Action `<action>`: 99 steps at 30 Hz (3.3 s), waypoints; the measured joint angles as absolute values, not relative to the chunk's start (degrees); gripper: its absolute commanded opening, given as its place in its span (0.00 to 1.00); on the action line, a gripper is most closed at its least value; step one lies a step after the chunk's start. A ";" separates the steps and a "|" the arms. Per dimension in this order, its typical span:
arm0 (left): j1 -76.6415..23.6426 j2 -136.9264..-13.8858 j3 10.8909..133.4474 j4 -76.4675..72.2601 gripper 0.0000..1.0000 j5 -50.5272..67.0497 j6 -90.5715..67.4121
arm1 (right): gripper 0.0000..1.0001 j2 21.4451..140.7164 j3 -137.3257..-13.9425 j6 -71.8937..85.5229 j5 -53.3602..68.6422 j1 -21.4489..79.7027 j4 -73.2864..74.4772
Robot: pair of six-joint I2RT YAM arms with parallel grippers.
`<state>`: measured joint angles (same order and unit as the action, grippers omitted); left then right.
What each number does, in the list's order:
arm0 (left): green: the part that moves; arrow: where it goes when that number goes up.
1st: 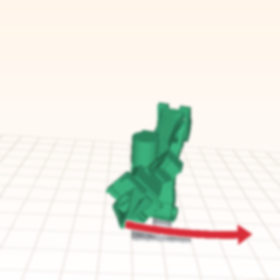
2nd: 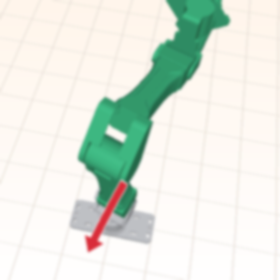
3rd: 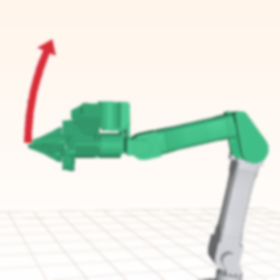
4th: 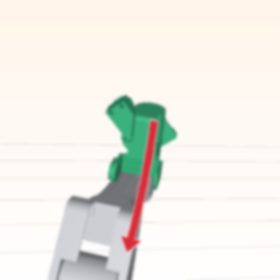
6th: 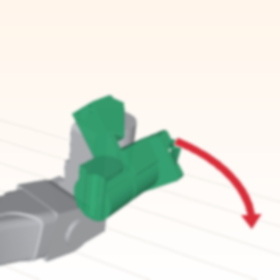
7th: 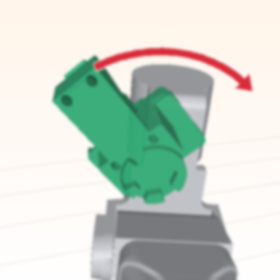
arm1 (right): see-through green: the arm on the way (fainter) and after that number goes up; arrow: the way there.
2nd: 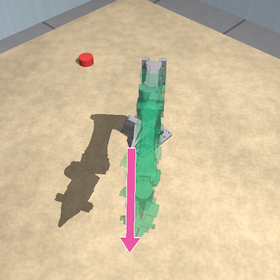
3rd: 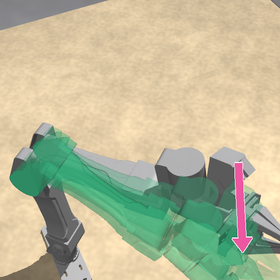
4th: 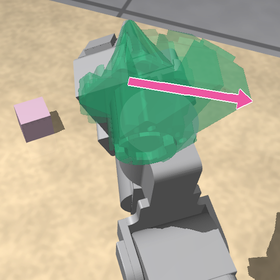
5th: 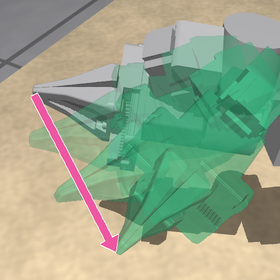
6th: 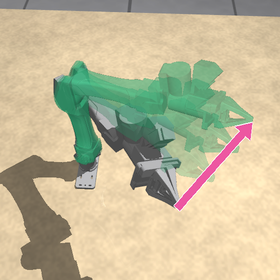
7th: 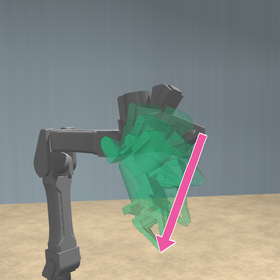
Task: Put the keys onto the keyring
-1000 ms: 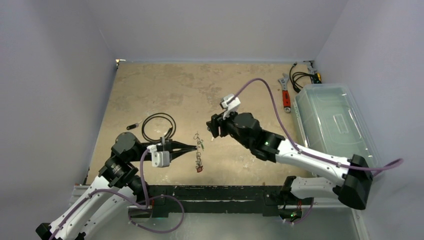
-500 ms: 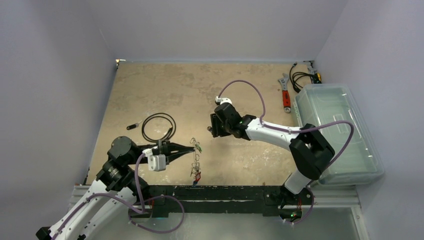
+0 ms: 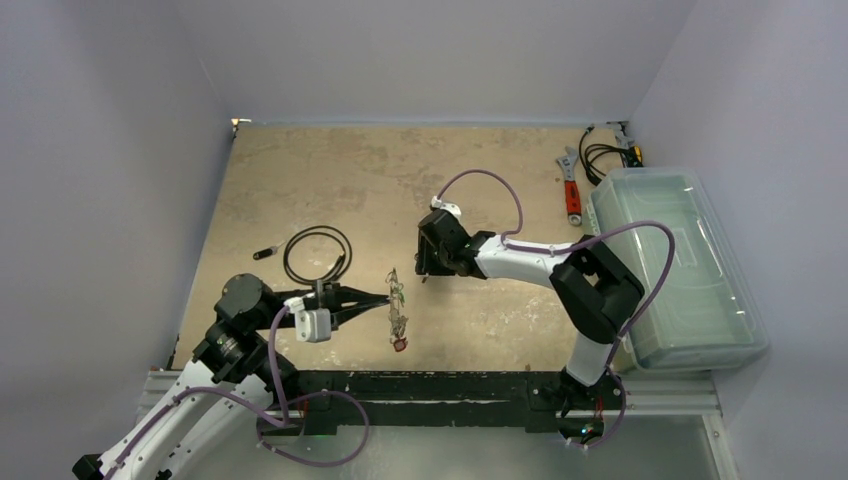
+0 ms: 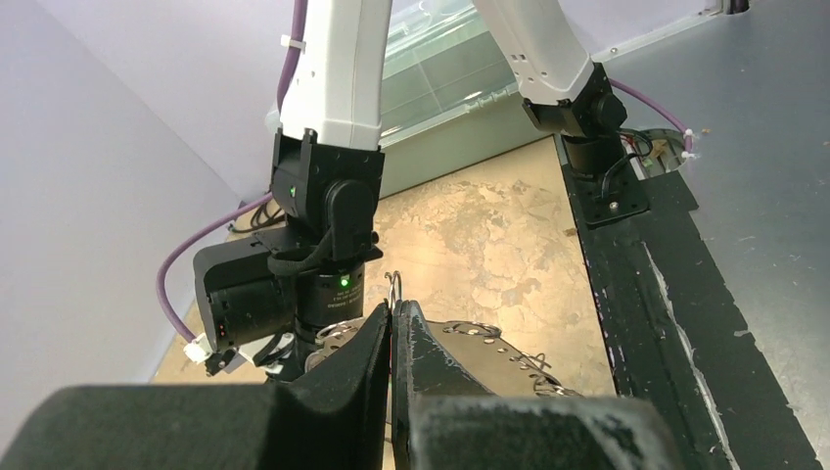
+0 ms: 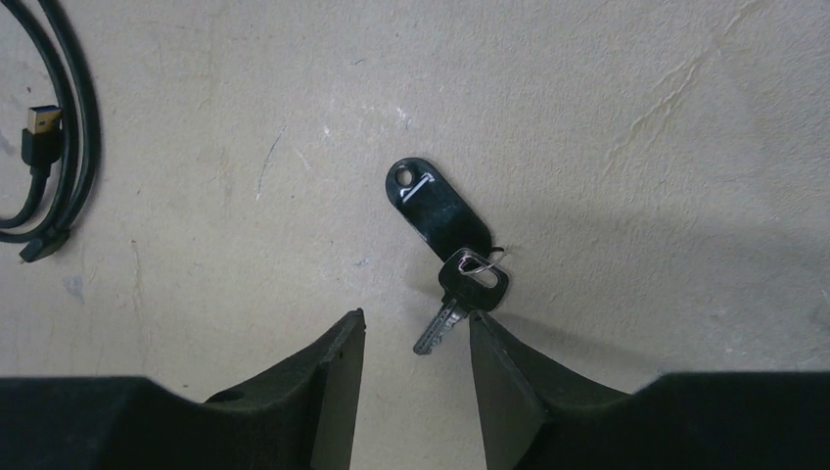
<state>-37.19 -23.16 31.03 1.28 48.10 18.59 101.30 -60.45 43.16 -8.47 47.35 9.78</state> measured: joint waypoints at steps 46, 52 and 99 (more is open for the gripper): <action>-37.19 -23.29 31.03 0.99 0.00 48.42 17.56 | 0.41 100.62 -60.16 46.17 -18.90 47.18 9.87; -37.19 -23.29 31.03 0.99 0.00 48.42 17.54 | 0.40 98.98 -59.48 46.68 -19.55 47.18 8.91; -37.19 -23.29 31.00 0.99 0.00 48.34 17.54 | 0.00 100.44 -57.49 37.80 -19.18 47.18 4.75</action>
